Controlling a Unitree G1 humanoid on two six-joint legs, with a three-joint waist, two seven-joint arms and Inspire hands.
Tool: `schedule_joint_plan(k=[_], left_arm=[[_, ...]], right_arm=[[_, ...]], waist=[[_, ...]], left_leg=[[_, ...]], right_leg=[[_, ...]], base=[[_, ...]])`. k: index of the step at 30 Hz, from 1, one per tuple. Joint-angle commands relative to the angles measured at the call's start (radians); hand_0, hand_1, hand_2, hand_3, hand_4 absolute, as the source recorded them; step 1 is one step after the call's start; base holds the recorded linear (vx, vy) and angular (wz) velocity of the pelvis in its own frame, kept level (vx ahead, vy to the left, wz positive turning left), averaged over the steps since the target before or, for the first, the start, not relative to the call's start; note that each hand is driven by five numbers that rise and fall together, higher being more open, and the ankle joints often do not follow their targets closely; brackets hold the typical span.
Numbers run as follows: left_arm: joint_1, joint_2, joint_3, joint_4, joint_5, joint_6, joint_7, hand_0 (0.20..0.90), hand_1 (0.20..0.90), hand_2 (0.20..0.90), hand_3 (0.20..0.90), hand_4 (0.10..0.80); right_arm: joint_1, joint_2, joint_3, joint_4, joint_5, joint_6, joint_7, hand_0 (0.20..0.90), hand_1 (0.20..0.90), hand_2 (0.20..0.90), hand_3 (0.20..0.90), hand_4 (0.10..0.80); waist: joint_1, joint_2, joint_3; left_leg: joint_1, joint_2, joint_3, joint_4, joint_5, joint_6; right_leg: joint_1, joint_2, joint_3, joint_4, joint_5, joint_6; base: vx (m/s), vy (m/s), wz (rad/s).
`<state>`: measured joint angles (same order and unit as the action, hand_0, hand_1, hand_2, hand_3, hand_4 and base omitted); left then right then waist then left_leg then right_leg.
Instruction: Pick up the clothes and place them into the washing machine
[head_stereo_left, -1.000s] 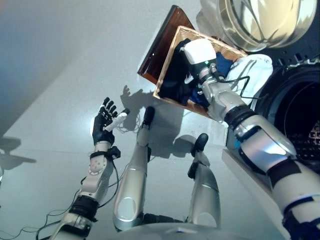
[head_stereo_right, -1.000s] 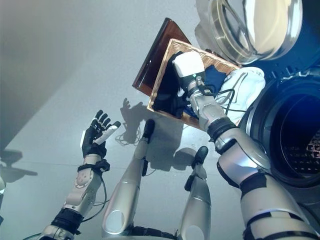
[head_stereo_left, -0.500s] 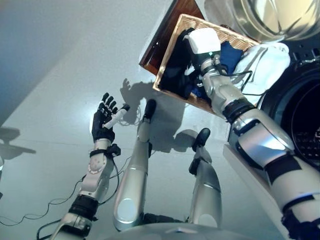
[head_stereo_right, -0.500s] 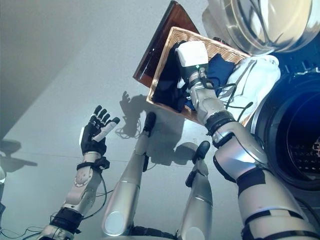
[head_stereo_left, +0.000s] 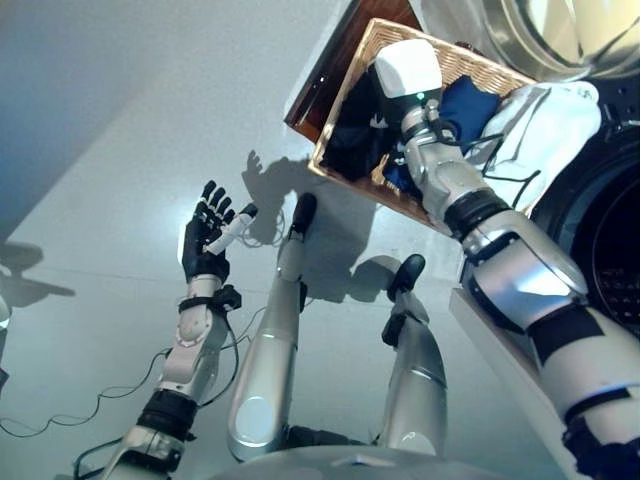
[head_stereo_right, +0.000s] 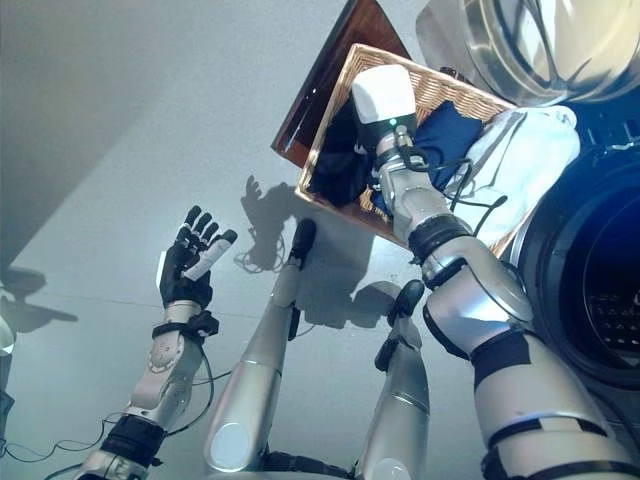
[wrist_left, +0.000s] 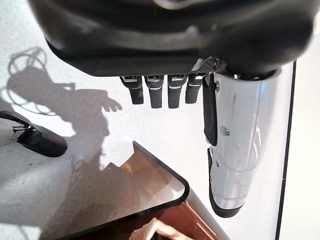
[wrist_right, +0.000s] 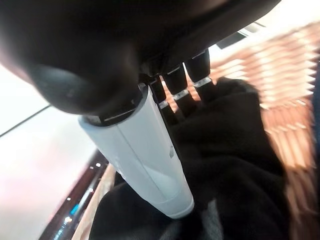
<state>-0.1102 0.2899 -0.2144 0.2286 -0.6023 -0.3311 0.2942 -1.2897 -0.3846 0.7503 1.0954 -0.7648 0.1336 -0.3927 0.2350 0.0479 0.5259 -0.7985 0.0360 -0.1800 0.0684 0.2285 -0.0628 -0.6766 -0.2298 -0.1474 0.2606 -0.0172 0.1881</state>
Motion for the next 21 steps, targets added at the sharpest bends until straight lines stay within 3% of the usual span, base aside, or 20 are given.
schedule_joint_plan(k=[1, 14, 21], left_arm=[[0.026, 0.049, -0.01, -0.147, 0.009, -0.083, 0.016, 0.9, 0.9, 0.9, 0.9, 0.8], [0.031, 0.061, -0.009, -0.144, 0.024, -0.081, 0.014, 0.9, 0.9, 0.9, 0.9, 0.8], [0.026, 0.056, -0.006, -0.113, 0.027, -0.073, 0.012, 0.9, 0.9, 0.9, 0.9, 0.8]], right_arm=[[-0.04, 0.001, 0.023, 0.02, -0.035, 0.013, -0.027, 0.2, 0.2, 0.2, 0.2, 0.3], [-0.014, -0.029, 0.012, 0.017, -0.062, 0.04, -0.046, 0.2, 0.2, 0.2, 0.2, 0.3], [0.06, -0.096, -0.083, -0.121, 0.005, 0.025, -0.079, 0.2, 0.2, 0.2, 0.2, 0.3]], waist=[[0.022, 0.047, -0.006], [0.017, 0.05, -0.006], [-0.01, 0.031, -0.006]], left_leg=[[-0.045, -0.033, 0.058, 0.079, -0.09, -0.015], [-0.019, -0.032, 0.07, 0.086, -0.096, -0.015], [0.037, -0.025, 0.093, 0.102, -0.118, -0.011]], right_leg=[[-0.043, -0.026, 0.066, -0.067, 0.085, -0.047], [-0.026, -0.023, 0.08, -0.064, 0.086, -0.047], [0.023, -0.019, 0.095, -0.063, 0.083, -0.045]], base=[[0.0, 0.0, 0.0], [0.0, 0.0, 0.0], [0.003, 0.0, -0.05]])
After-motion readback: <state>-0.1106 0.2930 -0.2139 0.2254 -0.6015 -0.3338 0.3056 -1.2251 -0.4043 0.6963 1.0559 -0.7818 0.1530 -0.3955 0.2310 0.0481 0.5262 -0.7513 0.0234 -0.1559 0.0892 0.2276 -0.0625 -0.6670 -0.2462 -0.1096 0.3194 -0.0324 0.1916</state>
